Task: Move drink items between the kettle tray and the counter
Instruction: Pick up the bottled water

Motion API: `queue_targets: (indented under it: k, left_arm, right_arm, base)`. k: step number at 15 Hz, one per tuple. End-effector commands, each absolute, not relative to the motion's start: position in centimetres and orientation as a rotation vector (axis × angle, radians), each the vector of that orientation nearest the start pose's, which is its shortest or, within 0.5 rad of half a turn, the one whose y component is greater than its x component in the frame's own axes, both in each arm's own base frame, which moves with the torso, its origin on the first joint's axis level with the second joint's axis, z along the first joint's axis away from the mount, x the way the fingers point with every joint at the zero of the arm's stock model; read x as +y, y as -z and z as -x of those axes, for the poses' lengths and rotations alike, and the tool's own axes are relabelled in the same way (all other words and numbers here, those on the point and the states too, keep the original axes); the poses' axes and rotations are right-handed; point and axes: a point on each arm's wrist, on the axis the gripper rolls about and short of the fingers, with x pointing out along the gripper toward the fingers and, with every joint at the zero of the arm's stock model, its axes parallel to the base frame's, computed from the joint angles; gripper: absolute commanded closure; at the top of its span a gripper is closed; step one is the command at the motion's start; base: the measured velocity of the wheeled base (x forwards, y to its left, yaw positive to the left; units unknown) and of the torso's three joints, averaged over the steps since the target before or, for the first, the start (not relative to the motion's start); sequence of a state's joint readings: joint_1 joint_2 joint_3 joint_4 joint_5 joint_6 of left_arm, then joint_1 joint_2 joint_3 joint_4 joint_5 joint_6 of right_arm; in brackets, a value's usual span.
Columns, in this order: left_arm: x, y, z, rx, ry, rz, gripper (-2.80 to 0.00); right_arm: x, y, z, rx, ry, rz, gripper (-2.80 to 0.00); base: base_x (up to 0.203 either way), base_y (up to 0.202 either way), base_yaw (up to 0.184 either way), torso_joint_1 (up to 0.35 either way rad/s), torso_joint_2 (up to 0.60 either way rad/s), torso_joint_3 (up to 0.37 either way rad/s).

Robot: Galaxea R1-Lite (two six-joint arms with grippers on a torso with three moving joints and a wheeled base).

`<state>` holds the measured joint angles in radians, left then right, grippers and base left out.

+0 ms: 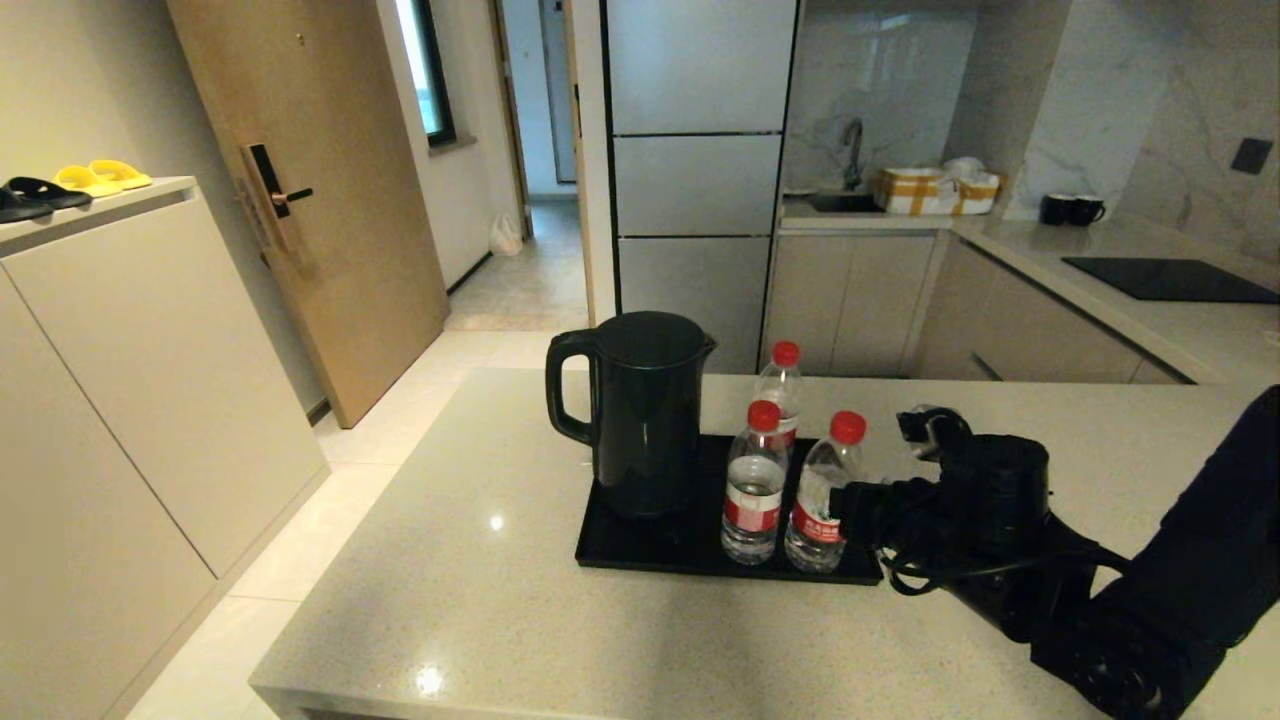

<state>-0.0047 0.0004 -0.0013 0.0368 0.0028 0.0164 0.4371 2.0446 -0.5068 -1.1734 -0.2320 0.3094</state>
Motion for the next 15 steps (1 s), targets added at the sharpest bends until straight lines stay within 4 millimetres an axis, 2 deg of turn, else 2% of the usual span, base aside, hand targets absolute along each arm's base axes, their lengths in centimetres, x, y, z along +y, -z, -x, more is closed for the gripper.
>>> queue_targets:
  k: [1,7,8,15]
  left_arm:
    - [0.02,-7.17,2.29,0.037,0.002,-0.016,0.0]
    - [0.02,-7.19,2.3,0.035,0.002,-0.017,0.0]
    - [0.02,-7.21,2.3,0.035,0.002,-0.016,0.0]
    - [0.02,-7.21,2.31,0.034,0.002,-0.016,0.0]
  right_arm:
    - [12.85,-5.63,-29.54,0.363,-0.136,-0.187,-2.8]
    - [13.18,-5.84,-30.28,0.366,-0.135,-0.179,-2.8]
    - [13.21,-5.81,-30.23,0.371,-0.136,-0.177,0.0]
    - [13.04,-6.01,-29.98,0.372,-0.135,-0.179,0.0]
  base:
    - [0.0,0.0,0.0,0.0,0.0,0.0]
    - [0.0,0.0,0.0,0.0,0.0,0.0]
    - [0.0,0.0,0.0,0.0,0.0,0.0]
    - [0.0,0.0,0.0,0.0,0.0,0.0]
